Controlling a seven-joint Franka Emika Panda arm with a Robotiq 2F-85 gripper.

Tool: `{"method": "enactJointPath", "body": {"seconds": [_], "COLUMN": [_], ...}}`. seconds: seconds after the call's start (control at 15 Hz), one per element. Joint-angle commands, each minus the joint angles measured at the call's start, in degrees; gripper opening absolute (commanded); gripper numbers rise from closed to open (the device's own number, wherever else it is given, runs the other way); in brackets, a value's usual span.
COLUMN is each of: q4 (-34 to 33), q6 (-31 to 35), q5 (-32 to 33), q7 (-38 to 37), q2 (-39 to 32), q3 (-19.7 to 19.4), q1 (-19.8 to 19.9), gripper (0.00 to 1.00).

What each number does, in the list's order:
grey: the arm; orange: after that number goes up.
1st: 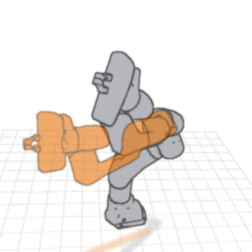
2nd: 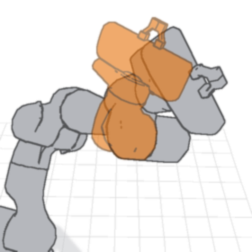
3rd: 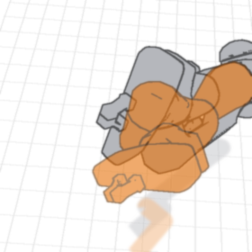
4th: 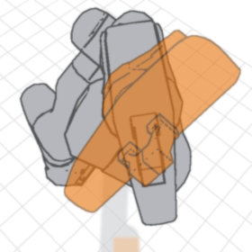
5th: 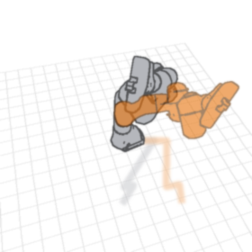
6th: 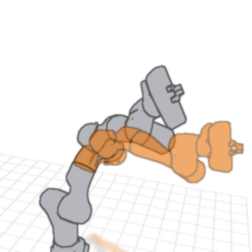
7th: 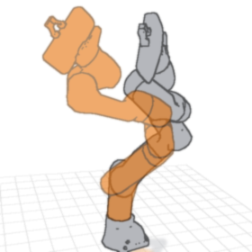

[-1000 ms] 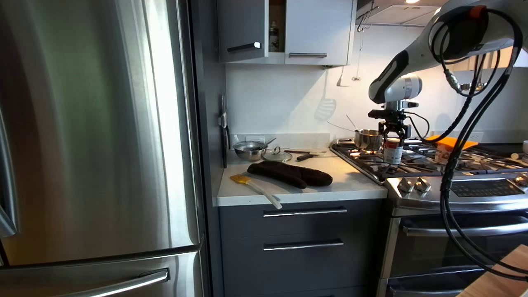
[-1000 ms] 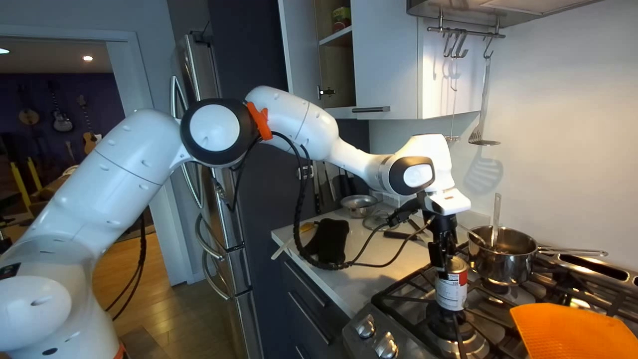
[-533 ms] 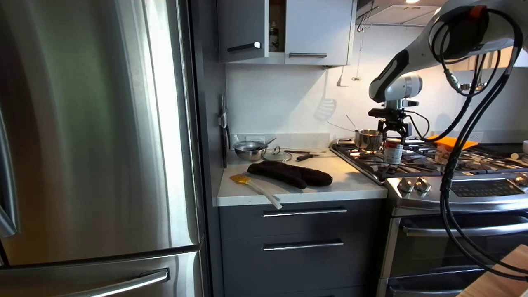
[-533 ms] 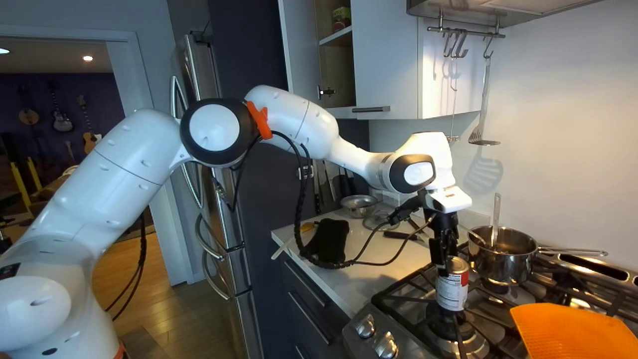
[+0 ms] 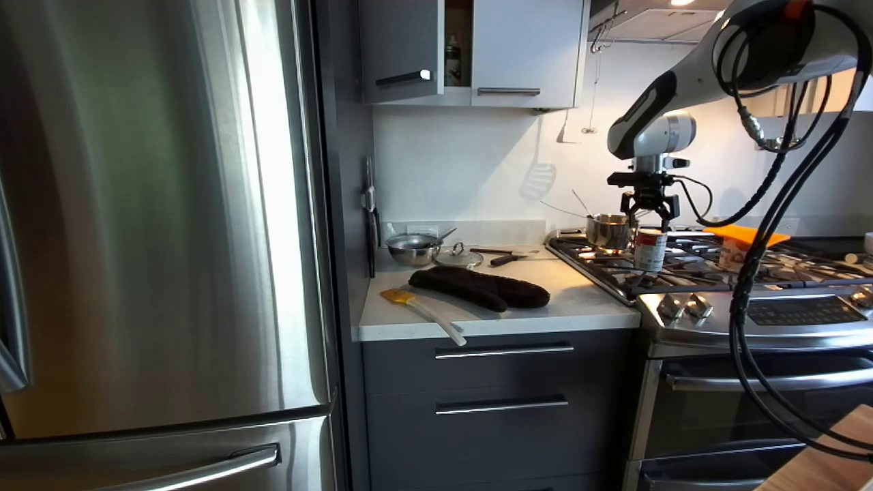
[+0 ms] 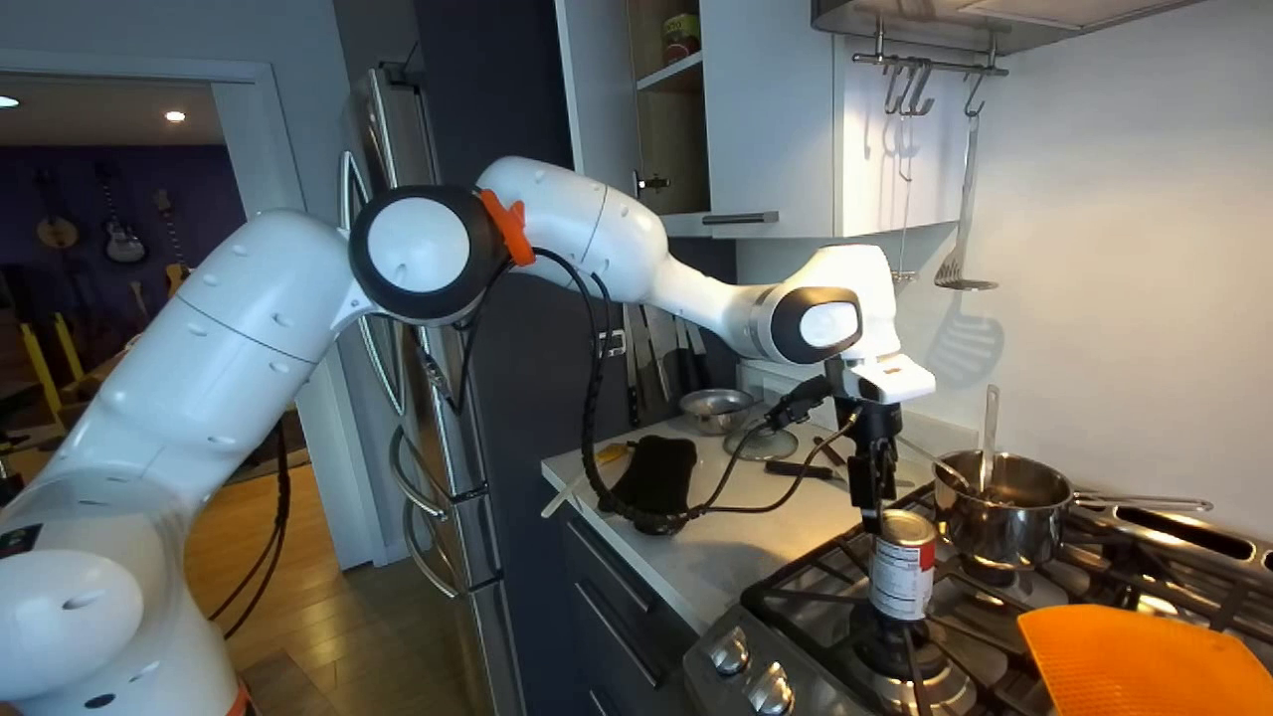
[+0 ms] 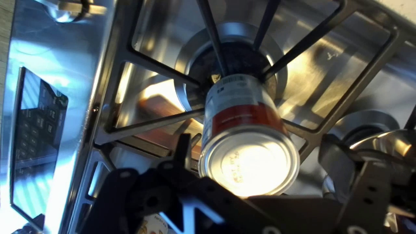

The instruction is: Put the can on the bottom left stove plate

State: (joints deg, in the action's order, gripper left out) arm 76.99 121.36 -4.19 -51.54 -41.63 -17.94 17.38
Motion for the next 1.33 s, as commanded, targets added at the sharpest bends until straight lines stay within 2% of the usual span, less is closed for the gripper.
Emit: {"method": "enactJointPath", "body": {"seconds": [0.0,0.33,0.8,1.0,1.27], "q4": [4.56,13.59,27.24,33.19,40.59], "q6": [-2.53,-1.47,3.35,5.51,8.74], "q5": [0.86,5.78,18.28,23.99,29.3], "q7": [3.65,14.13,22.87,27.06,35.46], "q2": [4.98,12.61,22.95,26.87,31.52], "q3": [0.51,1.23,1.75,2.19,3.46], "q1": [-1.06,-5.22,-12.29,-13.45,-12.52], "gripper": [1.0,1.0,1.0,1.0,1.0]}}
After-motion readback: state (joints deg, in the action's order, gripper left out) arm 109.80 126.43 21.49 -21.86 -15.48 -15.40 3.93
